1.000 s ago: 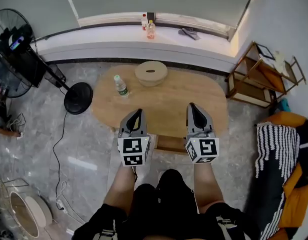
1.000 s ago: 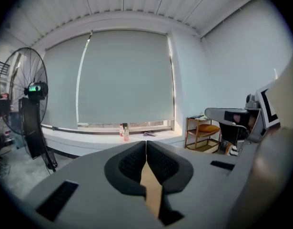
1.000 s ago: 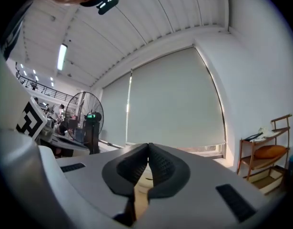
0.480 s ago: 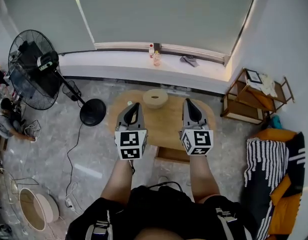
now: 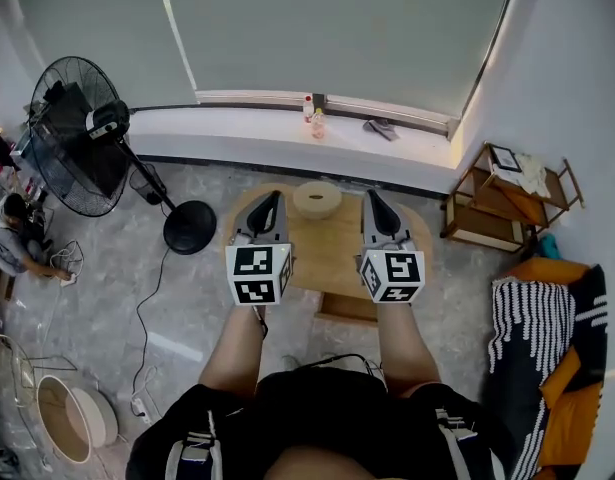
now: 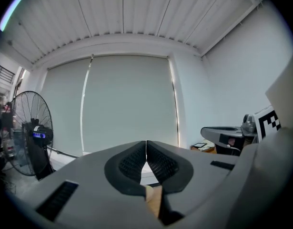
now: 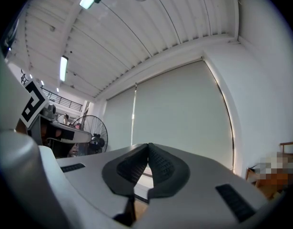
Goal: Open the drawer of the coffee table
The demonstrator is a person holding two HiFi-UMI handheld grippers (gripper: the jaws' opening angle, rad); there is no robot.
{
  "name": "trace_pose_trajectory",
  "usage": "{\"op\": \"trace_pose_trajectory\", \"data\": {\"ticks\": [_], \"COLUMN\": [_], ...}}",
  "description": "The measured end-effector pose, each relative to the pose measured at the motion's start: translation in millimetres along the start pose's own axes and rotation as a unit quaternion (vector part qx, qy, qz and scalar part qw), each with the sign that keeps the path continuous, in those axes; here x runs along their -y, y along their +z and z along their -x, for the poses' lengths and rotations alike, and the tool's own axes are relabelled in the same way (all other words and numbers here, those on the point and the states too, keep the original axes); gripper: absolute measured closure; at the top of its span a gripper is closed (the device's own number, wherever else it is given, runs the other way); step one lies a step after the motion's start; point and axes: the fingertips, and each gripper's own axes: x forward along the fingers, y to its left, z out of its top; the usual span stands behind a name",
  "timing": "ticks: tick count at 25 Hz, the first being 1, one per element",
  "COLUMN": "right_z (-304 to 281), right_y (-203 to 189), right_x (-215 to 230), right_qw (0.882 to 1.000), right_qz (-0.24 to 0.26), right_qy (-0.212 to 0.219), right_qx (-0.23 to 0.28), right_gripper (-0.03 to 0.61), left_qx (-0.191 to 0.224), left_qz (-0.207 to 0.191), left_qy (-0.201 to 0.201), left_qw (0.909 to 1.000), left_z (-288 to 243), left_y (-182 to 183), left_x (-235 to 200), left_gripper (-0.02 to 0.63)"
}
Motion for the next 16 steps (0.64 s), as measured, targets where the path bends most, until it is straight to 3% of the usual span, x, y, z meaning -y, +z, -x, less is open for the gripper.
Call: {"op": "trace_pose_trajectory", "data": {"ticks": [16], "right_z": [-6.5], "right_y": [13.4], "right_x": [-11.5], "right_qw": [1.0], "right_qz": [-0.005], "right_qy": [-0.013], "right_qx": [0.008], "right_gripper": [0.566], "left_qx": [-0.007], "left_qz": [-0.016], "left_qy": [0.001], "left_qw": [0.9999], "left_z": [9.1], "left_y": [-0.8], "left_x": [-25.0], "left_gripper": [0.591]}}
